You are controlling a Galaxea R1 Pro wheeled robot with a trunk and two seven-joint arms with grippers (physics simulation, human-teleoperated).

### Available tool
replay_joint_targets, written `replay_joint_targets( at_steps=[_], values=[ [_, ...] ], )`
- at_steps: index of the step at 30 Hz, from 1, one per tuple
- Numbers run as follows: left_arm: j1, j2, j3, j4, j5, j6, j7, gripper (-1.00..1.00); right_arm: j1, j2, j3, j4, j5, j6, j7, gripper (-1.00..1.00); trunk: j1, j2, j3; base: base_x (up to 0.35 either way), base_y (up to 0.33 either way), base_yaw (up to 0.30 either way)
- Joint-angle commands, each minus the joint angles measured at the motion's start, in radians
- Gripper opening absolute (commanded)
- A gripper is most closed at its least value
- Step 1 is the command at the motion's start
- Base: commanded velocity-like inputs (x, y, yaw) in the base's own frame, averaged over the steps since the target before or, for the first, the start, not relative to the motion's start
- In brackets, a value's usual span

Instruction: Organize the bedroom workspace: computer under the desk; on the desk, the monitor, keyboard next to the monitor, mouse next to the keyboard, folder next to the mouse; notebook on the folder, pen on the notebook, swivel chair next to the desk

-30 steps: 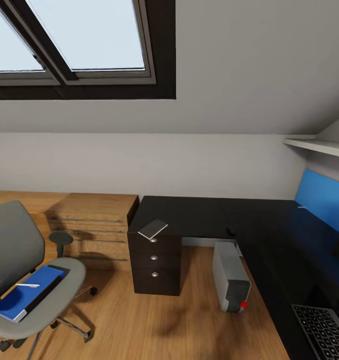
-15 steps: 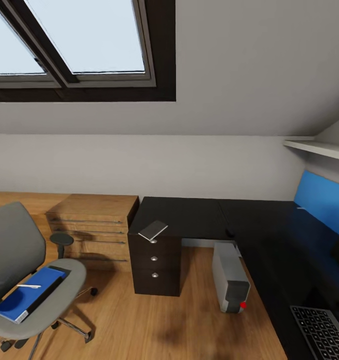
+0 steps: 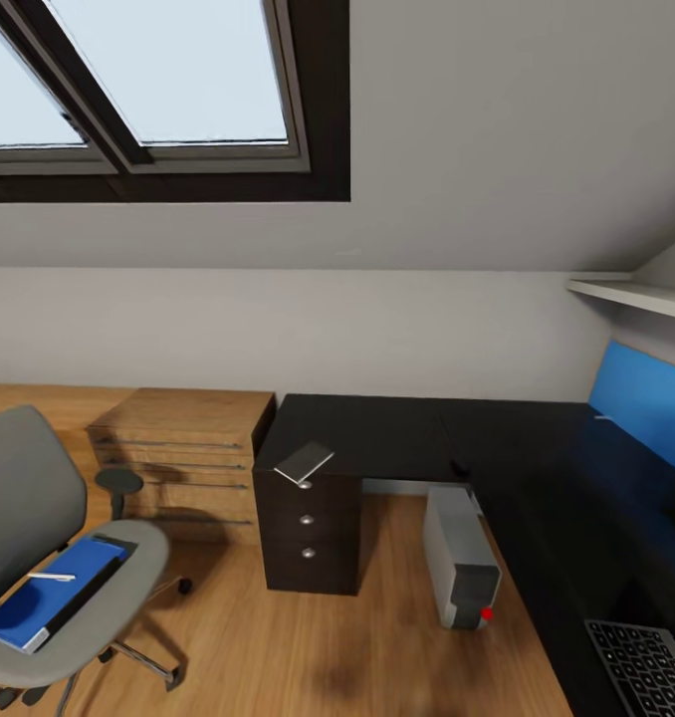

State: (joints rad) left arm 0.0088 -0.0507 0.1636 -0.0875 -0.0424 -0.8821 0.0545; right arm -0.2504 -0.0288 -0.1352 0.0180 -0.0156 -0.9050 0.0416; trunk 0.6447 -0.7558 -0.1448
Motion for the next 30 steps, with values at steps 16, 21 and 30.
replay_joint_targets(
  at_steps=[16,21,30],
  values=[
    [0.0,0.002,0.002,-0.001,-0.004,0.0,0.007,1.0,-0.001,0.001,-0.004,0.002,-0.001,-0.003,0.004,1.0,0.001,-0.001,-0.001,0.325,0.0,0.0],
    [0.0,0.002,0.002,-0.001,-0.004,0.0,0.007,1.0,-0.001,0.001,-0.004,0.002,-0.001,-0.003,0.004,1.0,0.001,-0.001,-0.001,0.335,0.0,0.0],
    [0.0,0.002,0.002,-0.001,-0.004,0.0,0.007,1.0,-0.001,0.0,-0.005,0.002,-0.005,-0.005,0.004,1.0,0.001,-0.001,-0.001,0.321,0.0,0.0]
  ],
)
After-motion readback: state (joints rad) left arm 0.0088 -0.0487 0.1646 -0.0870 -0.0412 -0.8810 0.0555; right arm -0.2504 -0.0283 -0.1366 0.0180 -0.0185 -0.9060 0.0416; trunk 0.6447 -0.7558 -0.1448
